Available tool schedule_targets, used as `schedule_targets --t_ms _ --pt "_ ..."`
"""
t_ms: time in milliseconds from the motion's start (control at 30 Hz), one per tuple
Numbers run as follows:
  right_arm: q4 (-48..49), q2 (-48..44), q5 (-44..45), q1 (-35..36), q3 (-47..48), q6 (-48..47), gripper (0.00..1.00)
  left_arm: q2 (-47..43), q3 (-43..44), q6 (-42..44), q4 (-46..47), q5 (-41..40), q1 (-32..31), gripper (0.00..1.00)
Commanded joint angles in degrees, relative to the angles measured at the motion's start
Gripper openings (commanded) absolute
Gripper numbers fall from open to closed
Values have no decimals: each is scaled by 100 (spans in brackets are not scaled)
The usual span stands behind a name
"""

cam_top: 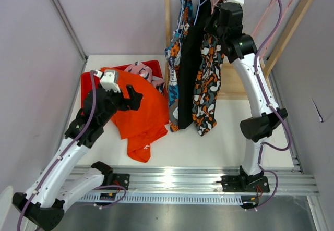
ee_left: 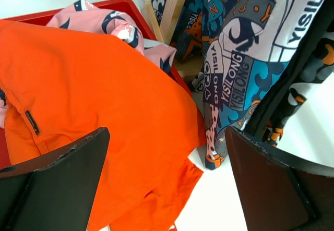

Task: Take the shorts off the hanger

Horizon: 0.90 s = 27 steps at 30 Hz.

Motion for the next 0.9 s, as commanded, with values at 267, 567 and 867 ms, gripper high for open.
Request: schedule_targets --t_ms 267,567,867 --pt "629 -1016 497 46 364 -624 0 10 300 259 266 17 -1222 99" --pt "304 -2041 593 195 -353 -502 0 142 738 327 283 -126 -2345 99" --pt "841 -3933 1709 1583 -3116 -335 0 1354 1601 891 1732 473 -4184 100"
